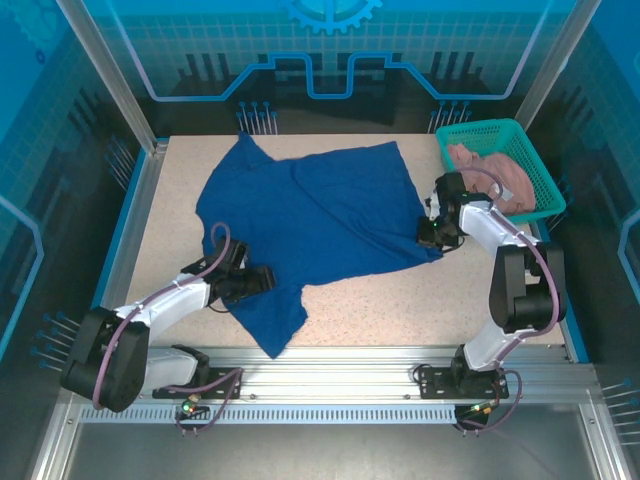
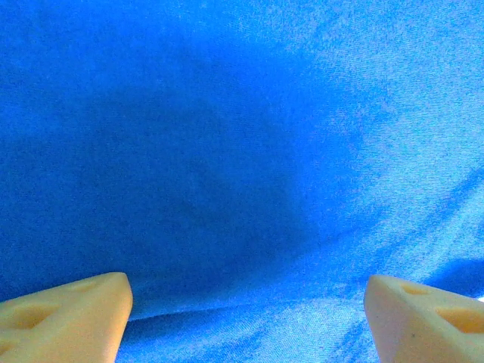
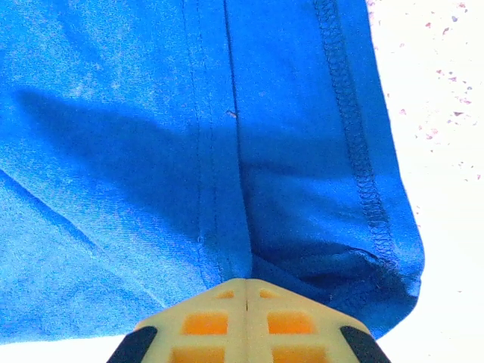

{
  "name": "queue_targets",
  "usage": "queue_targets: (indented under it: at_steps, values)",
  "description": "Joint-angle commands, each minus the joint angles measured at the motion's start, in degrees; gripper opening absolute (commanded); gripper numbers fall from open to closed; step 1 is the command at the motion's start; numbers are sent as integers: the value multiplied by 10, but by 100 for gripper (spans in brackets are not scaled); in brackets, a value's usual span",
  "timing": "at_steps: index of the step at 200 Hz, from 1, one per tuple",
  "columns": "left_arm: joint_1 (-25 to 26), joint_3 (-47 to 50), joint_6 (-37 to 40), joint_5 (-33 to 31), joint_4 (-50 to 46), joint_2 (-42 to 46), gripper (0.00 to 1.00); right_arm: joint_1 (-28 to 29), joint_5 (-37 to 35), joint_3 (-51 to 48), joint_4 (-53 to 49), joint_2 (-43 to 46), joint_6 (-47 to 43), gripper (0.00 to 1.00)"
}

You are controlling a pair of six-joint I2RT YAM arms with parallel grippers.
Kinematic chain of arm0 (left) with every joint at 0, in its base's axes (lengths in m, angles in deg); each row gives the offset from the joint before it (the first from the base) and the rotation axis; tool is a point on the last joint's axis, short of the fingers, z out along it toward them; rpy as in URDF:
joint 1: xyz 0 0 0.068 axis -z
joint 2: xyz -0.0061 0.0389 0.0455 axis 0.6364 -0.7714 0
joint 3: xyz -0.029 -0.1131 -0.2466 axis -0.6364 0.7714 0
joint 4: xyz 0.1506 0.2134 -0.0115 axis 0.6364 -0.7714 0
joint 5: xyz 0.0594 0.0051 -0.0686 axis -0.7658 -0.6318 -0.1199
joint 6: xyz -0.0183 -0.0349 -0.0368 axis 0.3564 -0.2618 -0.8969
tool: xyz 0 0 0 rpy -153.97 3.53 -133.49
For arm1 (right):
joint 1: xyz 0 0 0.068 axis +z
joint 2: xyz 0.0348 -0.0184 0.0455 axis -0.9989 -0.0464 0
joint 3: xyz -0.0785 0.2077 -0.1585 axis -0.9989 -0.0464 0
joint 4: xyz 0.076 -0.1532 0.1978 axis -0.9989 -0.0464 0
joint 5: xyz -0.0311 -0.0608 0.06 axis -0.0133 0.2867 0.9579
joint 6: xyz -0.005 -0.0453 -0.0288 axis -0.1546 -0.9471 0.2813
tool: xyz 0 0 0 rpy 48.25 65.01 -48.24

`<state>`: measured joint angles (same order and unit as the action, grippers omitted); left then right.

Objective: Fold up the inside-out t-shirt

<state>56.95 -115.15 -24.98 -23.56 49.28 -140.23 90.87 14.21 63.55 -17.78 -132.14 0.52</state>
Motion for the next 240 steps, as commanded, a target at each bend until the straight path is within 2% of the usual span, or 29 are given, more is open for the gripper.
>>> queue_targets:
  at_steps: [1, 31, 87, 116, 129, 138, 151, 171, 181, 191, 240]
  values:
    - [5, 15, -2, 13, -19, 7, 82, -17, -22, 19, -9, 7, 1, 0]
    - [5, 16, -3, 13, -20, 7, 82, -24, -62, 71, -21, -16, -9, 0]
    - [5, 17, -3, 13, -21, 13, 82, -29, -192, 143, -46, -123, -22, 0]
    - [5, 17, -1, 13, -23, 14, 82, -28, -237, 166, -75, -150, -28, 11]
    - [5, 18, 0, 13, -23, 16, 82, -25, -249, 160, -86, -137, -28, 22]
    - [5, 18, 0, 12, -23, 16, 82, -19, -250, 146, -84, -117, -29, 28]
    - [5, 17, 0, 12, -23, 19, 82, -7, -236, 119, -77, -81, -28, 33]
    - [5, 16, -1, 9, -21, 28, 82, 7, -146, 70, -50, -40, -25, 34]
    - [5, 15, -2, 6, -21, 33, 82, 6, -103, 54, -44, -39, -19, 33]
    - [5, 13, -2, 2, -21, 39, 82, 7, -90, 40, -42, -49, -16, 31]
    - [4, 9, 0, -12, -15, 45, 83, -5, -130, 32, -53, -127, -18, 19]
